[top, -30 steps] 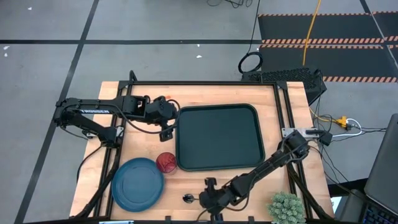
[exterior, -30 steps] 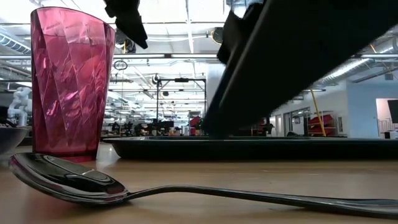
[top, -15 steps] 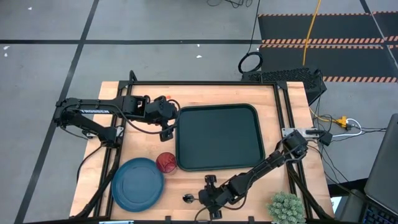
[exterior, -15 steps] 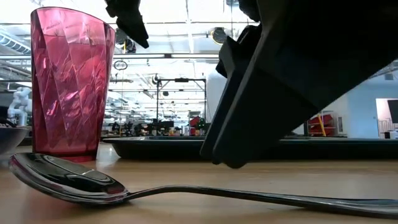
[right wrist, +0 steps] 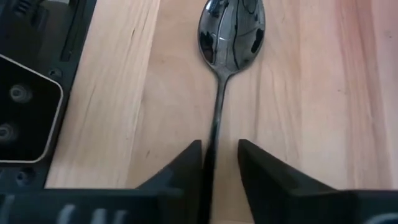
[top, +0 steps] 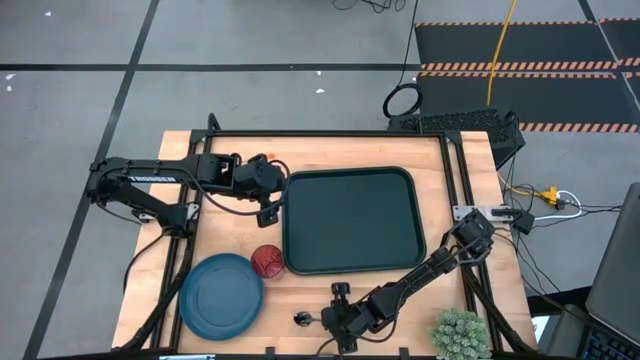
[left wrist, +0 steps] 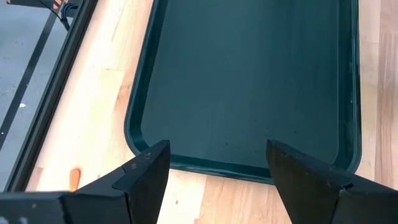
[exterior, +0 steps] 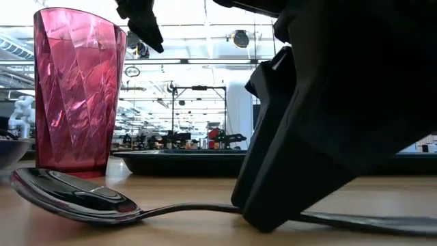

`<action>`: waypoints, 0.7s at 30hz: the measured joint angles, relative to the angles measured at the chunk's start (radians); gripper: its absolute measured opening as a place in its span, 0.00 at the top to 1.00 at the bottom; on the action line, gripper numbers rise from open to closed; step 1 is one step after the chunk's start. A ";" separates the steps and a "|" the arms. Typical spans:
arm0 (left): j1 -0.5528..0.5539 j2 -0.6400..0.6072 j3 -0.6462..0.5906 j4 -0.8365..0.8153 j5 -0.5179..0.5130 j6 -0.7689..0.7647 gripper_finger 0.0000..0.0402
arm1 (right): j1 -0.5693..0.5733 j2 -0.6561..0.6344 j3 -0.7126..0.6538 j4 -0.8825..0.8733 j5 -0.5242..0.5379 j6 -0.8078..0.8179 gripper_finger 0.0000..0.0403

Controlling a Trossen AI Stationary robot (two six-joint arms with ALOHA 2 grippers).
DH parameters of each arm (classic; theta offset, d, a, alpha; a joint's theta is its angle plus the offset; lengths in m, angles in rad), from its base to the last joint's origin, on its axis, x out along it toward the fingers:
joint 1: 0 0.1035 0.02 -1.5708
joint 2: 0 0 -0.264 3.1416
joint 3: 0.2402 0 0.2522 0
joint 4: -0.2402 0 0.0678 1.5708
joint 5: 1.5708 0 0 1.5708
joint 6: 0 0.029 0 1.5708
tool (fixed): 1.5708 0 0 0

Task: Pick and place plate/cup/fork/spoon on tray
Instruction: Put the black spoon on the black tray

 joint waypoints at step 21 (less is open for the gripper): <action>0.000 0.000 0.000 -0.001 0.000 0.000 0.33 | 0.004 -0.140 -0.005 -0.186 0.165 -0.102 1.00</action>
